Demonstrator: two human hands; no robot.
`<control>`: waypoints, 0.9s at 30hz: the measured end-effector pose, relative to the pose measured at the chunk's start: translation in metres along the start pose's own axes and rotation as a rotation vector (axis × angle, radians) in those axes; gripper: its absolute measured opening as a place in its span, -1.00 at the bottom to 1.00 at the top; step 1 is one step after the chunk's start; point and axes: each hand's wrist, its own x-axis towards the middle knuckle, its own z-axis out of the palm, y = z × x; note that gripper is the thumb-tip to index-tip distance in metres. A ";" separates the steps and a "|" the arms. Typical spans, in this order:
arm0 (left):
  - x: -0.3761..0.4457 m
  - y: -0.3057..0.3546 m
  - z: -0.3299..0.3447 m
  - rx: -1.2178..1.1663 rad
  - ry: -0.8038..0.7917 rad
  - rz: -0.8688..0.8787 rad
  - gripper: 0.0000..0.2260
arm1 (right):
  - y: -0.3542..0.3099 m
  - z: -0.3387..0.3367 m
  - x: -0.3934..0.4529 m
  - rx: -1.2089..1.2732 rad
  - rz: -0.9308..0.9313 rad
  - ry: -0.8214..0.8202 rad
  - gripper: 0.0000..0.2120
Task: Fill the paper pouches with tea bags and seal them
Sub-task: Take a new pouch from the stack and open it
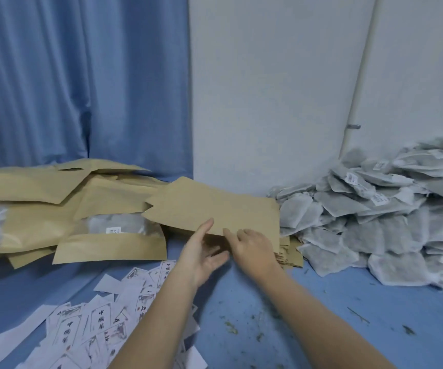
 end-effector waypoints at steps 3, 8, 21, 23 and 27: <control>-0.011 -0.004 0.015 -0.008 -0.063 0.052 -0.79 | -0.002 -0.020 -0.003 0.067 -0.028 0.213 -0.70; -0.030 -0.007 0.037 0.003 0.062 0.345 -0.85 | -0.011 -0.060 0.003 0.327 0.000 0.117 -0.75; -0.089 -0.007 -0.002 1.521 0.307 1.279 -0.21 | 0.027 -0.194 0.048 1.916 0.920 -0.072 -0.41; -0.093 -0.003 -0.013 1.681 0.365 1.235 -0.24 | 0.035 -0.201 0.046 1.928 0.980 -0.049 -0.48; -0.097 -0.001 -0.032 1.811 0.475 1.338 -0.25 | 0.045 -0.195 0.032 1.685 1.229 0.106 -0.84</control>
